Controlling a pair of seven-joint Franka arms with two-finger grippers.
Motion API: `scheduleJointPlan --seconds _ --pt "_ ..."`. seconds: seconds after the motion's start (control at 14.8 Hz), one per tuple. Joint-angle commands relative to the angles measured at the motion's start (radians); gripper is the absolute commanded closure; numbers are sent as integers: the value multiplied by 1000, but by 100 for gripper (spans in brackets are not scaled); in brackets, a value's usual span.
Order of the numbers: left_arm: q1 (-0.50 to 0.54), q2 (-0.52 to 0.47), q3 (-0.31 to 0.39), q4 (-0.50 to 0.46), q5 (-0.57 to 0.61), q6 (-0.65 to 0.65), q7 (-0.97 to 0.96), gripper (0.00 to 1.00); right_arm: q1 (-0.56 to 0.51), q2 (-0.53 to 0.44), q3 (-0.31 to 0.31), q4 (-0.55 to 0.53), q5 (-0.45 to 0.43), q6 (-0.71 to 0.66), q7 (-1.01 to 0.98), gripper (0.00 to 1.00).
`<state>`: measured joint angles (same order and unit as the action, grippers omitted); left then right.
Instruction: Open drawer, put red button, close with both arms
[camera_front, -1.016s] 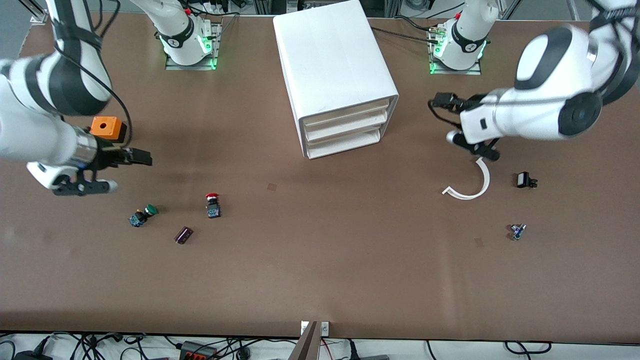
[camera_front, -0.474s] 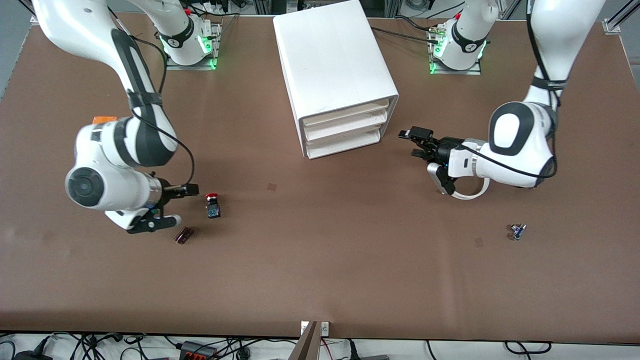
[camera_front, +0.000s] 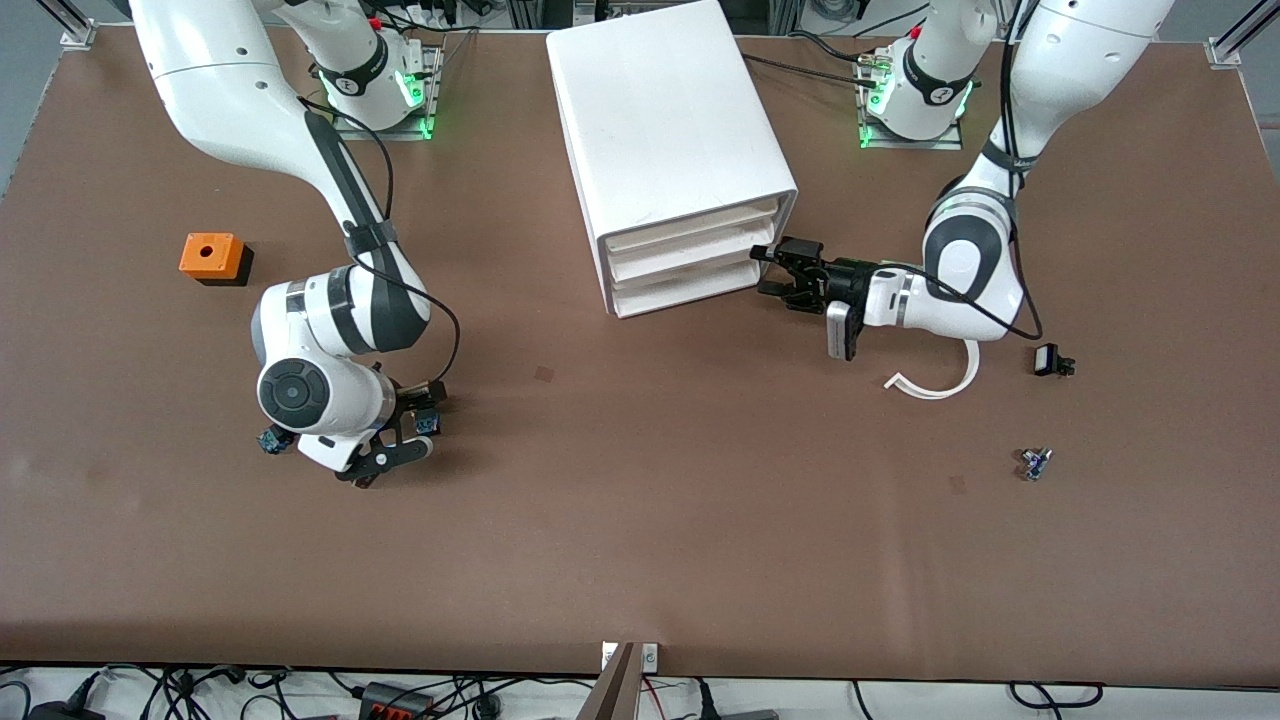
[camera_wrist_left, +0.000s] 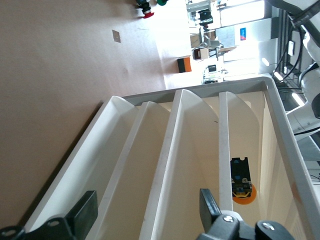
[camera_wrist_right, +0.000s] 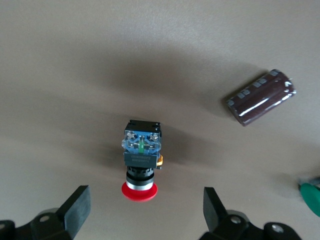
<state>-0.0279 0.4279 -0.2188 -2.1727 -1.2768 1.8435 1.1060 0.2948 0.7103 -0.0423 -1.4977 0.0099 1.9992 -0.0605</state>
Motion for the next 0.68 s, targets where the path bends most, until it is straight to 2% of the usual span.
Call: scheduleJointPlan --seconds 0.0,0.14,0.2,0.27,0.41,0.54,0.61 --pt "-10 0 -24 -38 -52 29 61 27 6 37 -4 22 -10 24 -10 0" --pt "-23 3 -25 -50 -50 33 61 52 4 53 -4 22 13 52 -7 0" --pt "-27 5 -25 -53 -50 33 61 59 1 64 -4 22 47 58 -8 0" --pt "-32 14 -25 -53 -50 33 63 62 -2 70 -4 22 68 61 -9 0" --pt "-33 34 -24 -50 -50 33 132 84 4 78 -4 24 68 62 -9 0" --pt "-26 55 -22 -39 -49 36 146 92 1 83 -4 24 70 64 -10 0" --pt "-26 57 -19 -35 -47 39 146 93 3 90 -4 24 70 70 -12 0"
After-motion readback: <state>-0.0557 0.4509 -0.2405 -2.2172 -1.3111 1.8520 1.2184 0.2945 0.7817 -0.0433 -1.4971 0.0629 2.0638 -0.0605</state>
